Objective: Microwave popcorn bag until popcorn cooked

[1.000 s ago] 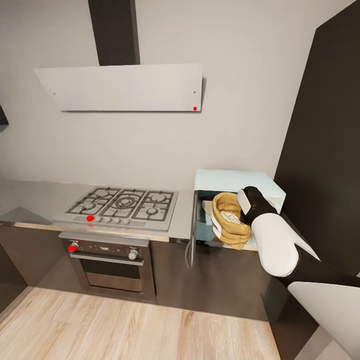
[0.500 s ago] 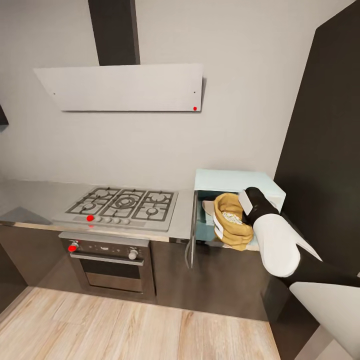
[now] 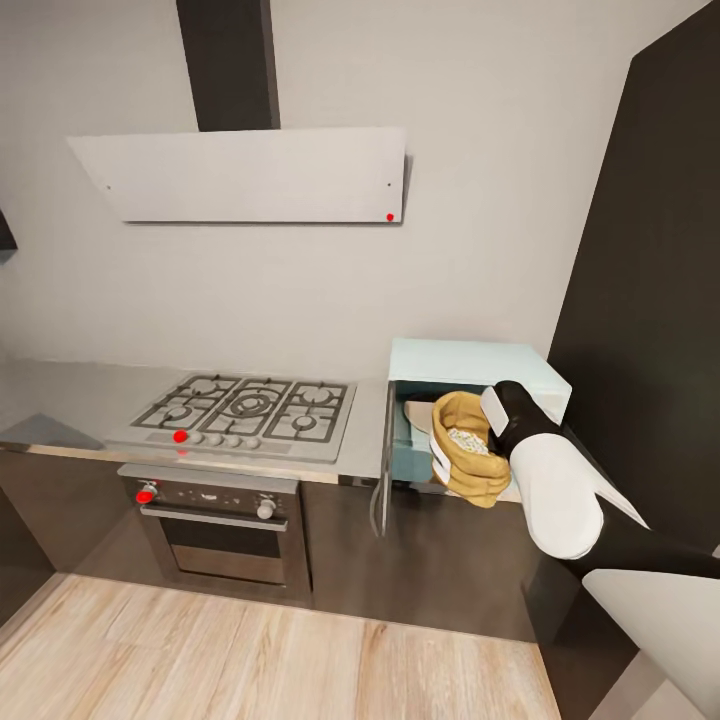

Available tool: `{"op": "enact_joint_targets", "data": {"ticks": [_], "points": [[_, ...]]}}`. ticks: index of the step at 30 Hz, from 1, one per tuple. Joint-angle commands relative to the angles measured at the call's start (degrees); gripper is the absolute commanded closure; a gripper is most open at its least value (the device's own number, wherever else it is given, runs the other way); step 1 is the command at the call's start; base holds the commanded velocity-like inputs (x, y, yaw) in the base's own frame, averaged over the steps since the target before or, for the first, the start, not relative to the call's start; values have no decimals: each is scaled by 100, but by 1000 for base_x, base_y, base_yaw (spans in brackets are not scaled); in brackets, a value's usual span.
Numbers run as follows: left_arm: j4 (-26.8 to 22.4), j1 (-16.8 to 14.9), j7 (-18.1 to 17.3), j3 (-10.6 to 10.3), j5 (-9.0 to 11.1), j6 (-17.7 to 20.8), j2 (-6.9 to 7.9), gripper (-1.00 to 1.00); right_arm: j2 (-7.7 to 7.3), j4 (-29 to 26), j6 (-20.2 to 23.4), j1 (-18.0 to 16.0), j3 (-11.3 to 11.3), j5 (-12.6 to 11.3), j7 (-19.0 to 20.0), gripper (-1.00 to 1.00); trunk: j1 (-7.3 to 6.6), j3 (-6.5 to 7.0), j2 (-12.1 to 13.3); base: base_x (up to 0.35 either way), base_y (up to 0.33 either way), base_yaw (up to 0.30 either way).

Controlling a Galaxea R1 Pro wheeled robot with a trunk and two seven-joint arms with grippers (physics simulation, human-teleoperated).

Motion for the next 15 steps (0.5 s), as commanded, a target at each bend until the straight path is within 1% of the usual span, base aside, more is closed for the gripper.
{"op": "enact_joint_targets", "data": {"ticks": [1,5,8,10,15], "points": [[2,0,1,12,4,-20,-2,-100,7,-8,29,-8,-40,58,14,100,4,-14,-14,0,0,0],[2,-2,-15,8,6,-17,-2,-100,7,-8,29,-8,-40,58,14,100,4,-14,-14,18,0,0],[2,-5,-17,11,12,-14,3,-100,7,-8,29,-7,-40,58,14,100,4,-14,-14,237,0,0],[2,-5,-17,11,8,-14,0,-100,7,-8,29,-3,-40,58,14,100,4,-14,-14,104,0,0],[2,-5,-17,12,8,-15,-1,-100,7,-9,29,-3,-40,58,14,100,4,-14,-14,14,0,0]]}}
